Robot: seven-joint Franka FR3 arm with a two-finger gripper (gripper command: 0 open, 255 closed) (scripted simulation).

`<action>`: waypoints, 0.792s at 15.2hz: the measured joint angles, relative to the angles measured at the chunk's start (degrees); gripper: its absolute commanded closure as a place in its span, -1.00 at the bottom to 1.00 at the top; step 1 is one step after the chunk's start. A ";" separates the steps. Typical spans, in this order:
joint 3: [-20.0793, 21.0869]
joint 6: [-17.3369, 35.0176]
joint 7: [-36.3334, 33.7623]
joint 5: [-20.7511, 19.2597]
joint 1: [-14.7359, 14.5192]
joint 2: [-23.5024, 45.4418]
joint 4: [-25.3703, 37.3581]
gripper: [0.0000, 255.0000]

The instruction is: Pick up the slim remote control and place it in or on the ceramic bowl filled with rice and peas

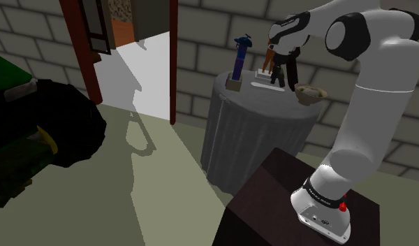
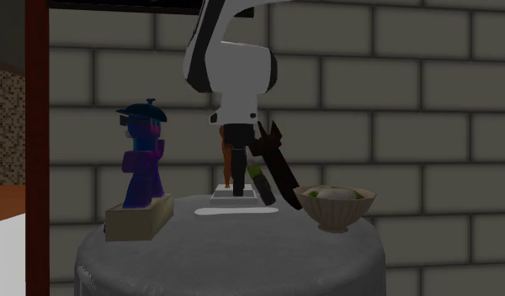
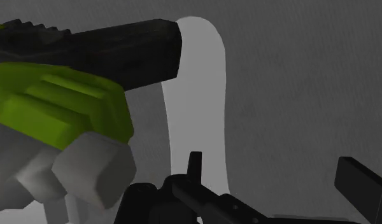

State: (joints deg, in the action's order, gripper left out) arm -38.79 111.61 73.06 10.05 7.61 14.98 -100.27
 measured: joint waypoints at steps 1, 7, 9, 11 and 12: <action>0.29 -0.40 1.76 1.70 1.35 2.44 2.17 -1.00; 2.36 -1.48 6.64 7.40 6.45 11.72 10.33 -1.00; 2.62 -0.47 6.82 7.80 6.48 12.26 9.88 -1.00; 2.99 1.17 7.28 8.31 6.39 12.54 9.23 -1.00; 3.14 1.72 7.40 8.48 6.32 12.61 9.02 -1.00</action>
State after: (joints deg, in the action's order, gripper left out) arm -35.65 113.33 80.45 18.53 13.93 27.59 -91.25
